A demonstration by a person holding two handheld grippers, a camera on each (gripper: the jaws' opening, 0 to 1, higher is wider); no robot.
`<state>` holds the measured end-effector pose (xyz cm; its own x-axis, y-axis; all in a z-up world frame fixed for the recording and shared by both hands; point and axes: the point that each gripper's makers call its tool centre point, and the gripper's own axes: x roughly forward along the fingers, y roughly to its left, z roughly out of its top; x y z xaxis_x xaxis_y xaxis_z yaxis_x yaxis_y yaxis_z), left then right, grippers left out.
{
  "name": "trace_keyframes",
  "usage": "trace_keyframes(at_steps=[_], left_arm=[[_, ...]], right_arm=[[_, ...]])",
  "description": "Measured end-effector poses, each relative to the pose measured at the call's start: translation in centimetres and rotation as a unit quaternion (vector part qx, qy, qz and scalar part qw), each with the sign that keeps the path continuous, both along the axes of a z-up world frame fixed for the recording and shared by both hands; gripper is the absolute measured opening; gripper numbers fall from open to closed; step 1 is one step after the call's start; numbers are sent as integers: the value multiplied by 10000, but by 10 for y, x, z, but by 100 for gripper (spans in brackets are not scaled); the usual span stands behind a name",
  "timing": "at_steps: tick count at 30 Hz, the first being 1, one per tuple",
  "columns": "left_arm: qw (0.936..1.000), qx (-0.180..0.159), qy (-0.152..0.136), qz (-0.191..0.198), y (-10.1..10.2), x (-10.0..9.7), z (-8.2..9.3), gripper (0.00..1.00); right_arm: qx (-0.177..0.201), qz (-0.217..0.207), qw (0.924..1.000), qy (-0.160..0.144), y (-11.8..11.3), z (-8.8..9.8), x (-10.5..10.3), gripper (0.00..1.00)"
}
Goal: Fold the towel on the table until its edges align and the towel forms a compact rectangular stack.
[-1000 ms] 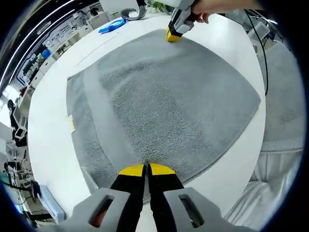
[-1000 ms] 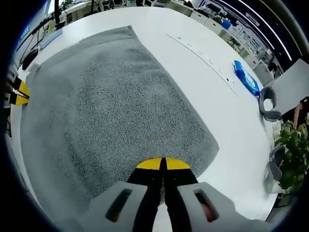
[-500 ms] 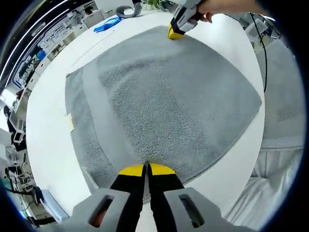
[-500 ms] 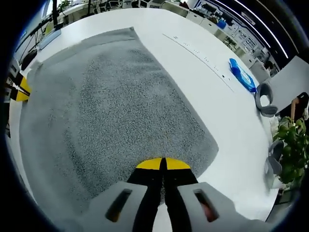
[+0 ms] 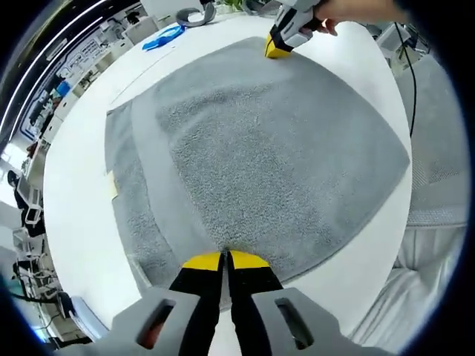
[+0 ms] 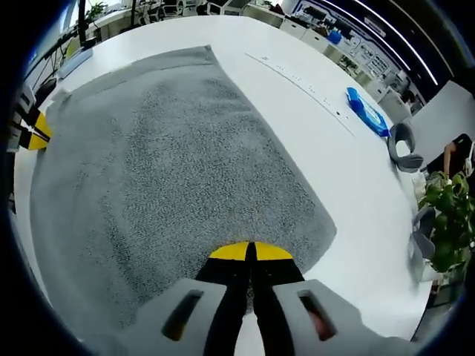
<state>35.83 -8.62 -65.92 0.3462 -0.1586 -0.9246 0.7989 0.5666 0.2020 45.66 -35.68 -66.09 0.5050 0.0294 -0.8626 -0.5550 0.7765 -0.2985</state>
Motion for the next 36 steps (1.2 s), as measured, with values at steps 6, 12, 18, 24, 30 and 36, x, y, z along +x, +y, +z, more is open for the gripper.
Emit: trace_keyframes(at_steps=[6,12,18,24,30,36], left_arm=[[9999,128,-17,-66,1,9,0,2],[9998,176,-40,-108,2,13,1,2],[9996,199,-38,-180,2,15,1,2],[9996,193,82,-214,2,15,1,3],[9992,231,173,-271,2,15,1,3],[9980,454,179,-396,1,19,0,3]], right_arm=[[55,-41,10000,-23,-2,0,-6,0],[140,-131,9998,18,-4,0,-10,0],[184,-182,9997,-11,-5,0,-16,0],[149,-209,9997,-40,-5,0,-21,0],[73,-182,9998,-73,-5,0,-24,0],[159,-282,9995,-65,-6,0,-28,0]])
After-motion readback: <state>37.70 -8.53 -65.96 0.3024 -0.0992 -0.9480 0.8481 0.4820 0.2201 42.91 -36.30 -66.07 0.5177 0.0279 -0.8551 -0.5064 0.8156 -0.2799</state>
